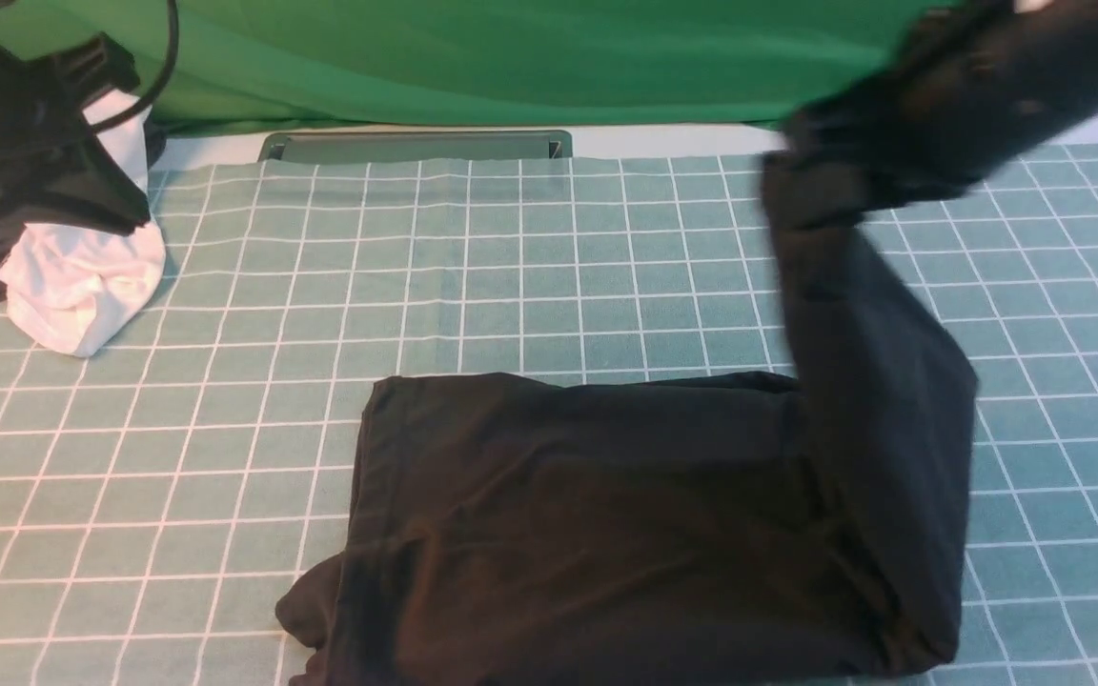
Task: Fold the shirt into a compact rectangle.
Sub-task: 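Fold the right end of the dark garment over onto its left end with the right gripper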
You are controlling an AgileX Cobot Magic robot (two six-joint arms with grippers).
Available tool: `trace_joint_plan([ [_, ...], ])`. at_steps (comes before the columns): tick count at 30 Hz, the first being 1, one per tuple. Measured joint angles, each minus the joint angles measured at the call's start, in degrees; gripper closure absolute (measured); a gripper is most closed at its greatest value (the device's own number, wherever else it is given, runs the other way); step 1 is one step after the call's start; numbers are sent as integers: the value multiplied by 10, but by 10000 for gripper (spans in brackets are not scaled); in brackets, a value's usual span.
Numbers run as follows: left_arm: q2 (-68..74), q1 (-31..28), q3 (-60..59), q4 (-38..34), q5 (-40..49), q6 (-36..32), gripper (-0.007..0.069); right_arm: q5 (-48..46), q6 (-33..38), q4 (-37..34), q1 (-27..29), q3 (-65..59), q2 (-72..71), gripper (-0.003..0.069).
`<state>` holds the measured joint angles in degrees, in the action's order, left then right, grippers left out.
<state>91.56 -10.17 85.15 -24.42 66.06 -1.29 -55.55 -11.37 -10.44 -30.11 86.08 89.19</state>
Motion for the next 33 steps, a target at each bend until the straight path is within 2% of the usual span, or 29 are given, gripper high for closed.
trace_joint_plan([
  [1,0,0,0,-1,0,-1,610,4,-4,0,-5,1,4,543],
  [3,0,0,0,-3,-1,-3,610,45,-26,0,-72,3,33,543],
  [9,0,0,0,-6,-2,-5,610,102,-42,0,-147,3,105,543],
  [16,0,0,0,-6,-2,-7,610,177,-56,1,-191,3,179,544],
  [24,0,0,0,-7,-4,-8,610,196,-61,0,-211,3,226,517],
  [27,0,0,0,-7,-12,-8,610,195,-62,-7,-213,3,229,417],
  [30,0,0,0,-7,-15,-8,610,166,-61,-10,-214,9,221,258],
  [31,0,0,0,-7,-15,-8,610,158,-61,-10,-214,11,220,247],
  [32,0,0,0,-7,-16,-8,610,128,-57,-10,-211,25,210,160],
  [33,0,0,0,-7,-17,-8,610,112,-53,-10,-210,33,205,132],
])
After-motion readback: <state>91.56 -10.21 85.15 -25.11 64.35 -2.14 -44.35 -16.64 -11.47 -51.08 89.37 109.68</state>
